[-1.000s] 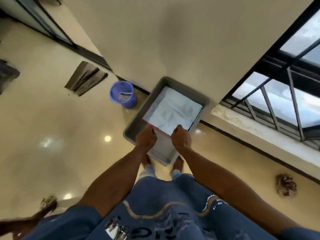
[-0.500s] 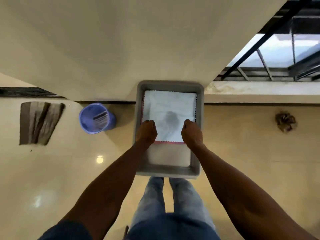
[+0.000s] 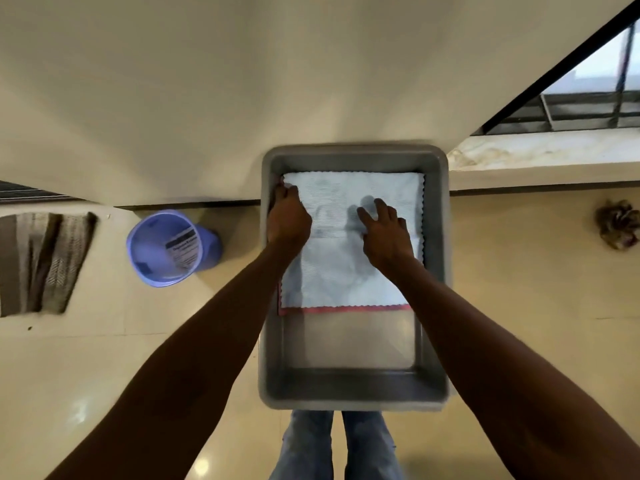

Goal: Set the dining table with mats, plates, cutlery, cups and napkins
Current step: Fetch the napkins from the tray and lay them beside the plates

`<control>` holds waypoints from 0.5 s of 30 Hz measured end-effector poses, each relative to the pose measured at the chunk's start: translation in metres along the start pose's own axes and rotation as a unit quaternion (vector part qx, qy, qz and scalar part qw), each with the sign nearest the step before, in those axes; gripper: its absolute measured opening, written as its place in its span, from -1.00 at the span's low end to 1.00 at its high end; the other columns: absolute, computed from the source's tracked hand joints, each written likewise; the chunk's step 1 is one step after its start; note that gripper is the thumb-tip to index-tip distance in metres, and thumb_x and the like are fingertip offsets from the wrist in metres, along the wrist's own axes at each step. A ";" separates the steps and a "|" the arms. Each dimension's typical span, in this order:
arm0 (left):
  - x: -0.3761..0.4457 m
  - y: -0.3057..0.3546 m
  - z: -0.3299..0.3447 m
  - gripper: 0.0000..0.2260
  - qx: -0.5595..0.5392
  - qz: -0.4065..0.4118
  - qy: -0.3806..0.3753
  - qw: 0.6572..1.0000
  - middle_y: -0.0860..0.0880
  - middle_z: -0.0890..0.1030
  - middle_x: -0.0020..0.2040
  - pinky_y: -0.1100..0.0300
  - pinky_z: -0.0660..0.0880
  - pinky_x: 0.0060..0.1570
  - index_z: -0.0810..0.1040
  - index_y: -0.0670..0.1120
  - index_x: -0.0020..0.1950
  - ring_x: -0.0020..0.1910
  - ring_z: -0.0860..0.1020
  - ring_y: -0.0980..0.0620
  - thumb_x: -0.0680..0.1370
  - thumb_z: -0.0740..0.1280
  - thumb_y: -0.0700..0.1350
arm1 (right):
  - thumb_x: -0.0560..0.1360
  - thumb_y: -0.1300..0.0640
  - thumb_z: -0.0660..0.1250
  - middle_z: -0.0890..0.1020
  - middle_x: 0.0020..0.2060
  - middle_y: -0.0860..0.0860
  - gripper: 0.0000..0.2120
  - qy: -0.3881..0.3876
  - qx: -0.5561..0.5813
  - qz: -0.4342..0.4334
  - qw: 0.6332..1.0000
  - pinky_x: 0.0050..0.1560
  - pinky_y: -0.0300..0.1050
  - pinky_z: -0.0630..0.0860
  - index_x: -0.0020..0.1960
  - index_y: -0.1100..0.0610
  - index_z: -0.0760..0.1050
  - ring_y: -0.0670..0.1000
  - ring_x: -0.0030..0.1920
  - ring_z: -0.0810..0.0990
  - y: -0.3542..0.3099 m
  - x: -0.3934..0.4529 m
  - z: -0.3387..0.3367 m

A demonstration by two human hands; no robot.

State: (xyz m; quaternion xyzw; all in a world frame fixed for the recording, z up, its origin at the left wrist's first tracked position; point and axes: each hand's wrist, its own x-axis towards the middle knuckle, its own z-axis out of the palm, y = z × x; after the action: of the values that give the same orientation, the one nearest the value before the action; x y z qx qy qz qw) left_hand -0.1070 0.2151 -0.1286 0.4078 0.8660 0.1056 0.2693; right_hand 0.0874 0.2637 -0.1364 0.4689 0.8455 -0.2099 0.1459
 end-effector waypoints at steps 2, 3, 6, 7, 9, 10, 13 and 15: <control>0.005 0.004 0.005 -0.46 0.059 0.001 -0.012 0.998 -0.23 0.22 0.51 0.00 0.45 0.25 0.22 -0.21 0.51 0.36 0.42 -0.23 0.55 0.30 -0.22 | 0.56 0.13 0.29 0.09 0.53 0.20 -0.42 -0.021 -0.019 -0.003 1.000 0.37 0.14 0.26 0.54 0.02 0.19 0.22 0.48 0.15 0.001 0.005 0.005; 0.007 0.005 0.006 -0.42 0.082 0.000 -0.016 0.997 -0.24 0.20 0.50 -0.02 0.47 0.23 0.19 -0.21 0.52 0.33 0.44 -0.25 0.55 0.33 -0.19 | 0.56 0.12 0.30 0.07 0.54 0.19 -0.41 -0.028 -0.024 -0.001 0.999 0.37 0.15 0.26 0.54 0.01 0.18 0.22 0.48 0.14 0.001 0.007 0.006; 0.015 0.010 0.007 -0.33 0.126 -0.014 -0.024 0.992 -0.26 0.15 0.52 -0.03 0.47 0.25 0.04 -0.20 0.58 0.35 0.42 -0.25 0.56 0.32 -0.19 | 0.57 0.10 0.27 0.05 0.54 0.18 -0.42 -0.043 -0.033 0.008 0.998 0.37 0.14 0.27 0.54 -0.01 0.15 0.22 0.49 0.12 0.001 0.012 0.007; 0.017 0.012 0.007 -0.31 0.132 -0.019 -0.026 0.991 -0.27 0.13 0.53 -0.03 0.46 0.26 0.00 -0.21 0.58 0.37 0.41 -0.24 0.57 0.31 -0.19 | 0.58 0.09 0.26 0.04 0.54 0.18 -0.42 -0.043 -0.036 0.008 0.998 0.37 0.14 0.27 0.55 -0.01 0.15 0.22 0.49 0.11 0.001 0.012 0.008; 0.020 0.014 0.007 -0.33 0.147 -0.026 -0.032 0.988 -0.28 0.16 0.52 -0.02 0.45 0.27 0.00 -0.25 0.57 0.37 0.41 -0.24 0.57 0.29 -0.21 | 0.59 0.08 0.23 0.02 0.55 0.18 -0.42 -0.036 -0.043 0.009 0.998 0.37 0.13 0.27 0.56 -0.01 0.12 0.22 0.49 0.10 0.001 0.009 0.010; 0.021 0.016 0.006 -0.38 0.151 -0.028 -0.035 0.988 -0.29 0.20 0.50 -0.03 0.45 0.26 0.07 -0.27 0.55 0.36 0.42 -0.24 0.57 0.28 -0.22 | 0.60 0.09 0.21 0.01 0.55 0.18 -0.42 -0.036 -0.046 0.010 0.998 0.37 0.13 0.26 0.56 -0.01 0.10 0.22 0.50 0.09 0.001 0.008 0.012; 0.023 0.019 0.003 -0.57 0.154 -0.027 -0.030 0.987 -0.27 0.30 0.42 -0.04 0.45 0.23 0.29 -0.28 0.44 0.30 0.46 -0.24 0.58 0.25 -0.26 | 0.62 0.11 0.17 -0.03 0.56 0.18 -0.42 -0.038 -0.048 0.020 0.998 0.41 0.14 0.22 0.58 -0.01 0.04 0.23 0.51 0.06 -0.001 0.006 0.016; 0.020 0.016 0.004 -0.64 0.137 -0.011 -0.001 0.990 -0.25 0.35 0.40 -0.05 0.46 0.20 0.39 -0.25 0.38 0.26 0.48 -0.23 0.58 0.23 -0.29 | 0.63 0.10 0.16 -0.04 0.56 0.19 -0.43 -0.033 -0.050 0.023 0.998 0.40 0.15 0.23 0.58 0.00 0.03 0.23 0.51 0.06 -0.003 0.006 0.017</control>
State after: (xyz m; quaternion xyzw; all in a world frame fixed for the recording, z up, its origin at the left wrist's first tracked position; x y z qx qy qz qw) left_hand -0.1045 0.2403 -0.1331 0.4314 0.8765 -0.0179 0.2127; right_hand 0.0829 0.2584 -0.1533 0.4735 0.8385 -0.1788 0.2019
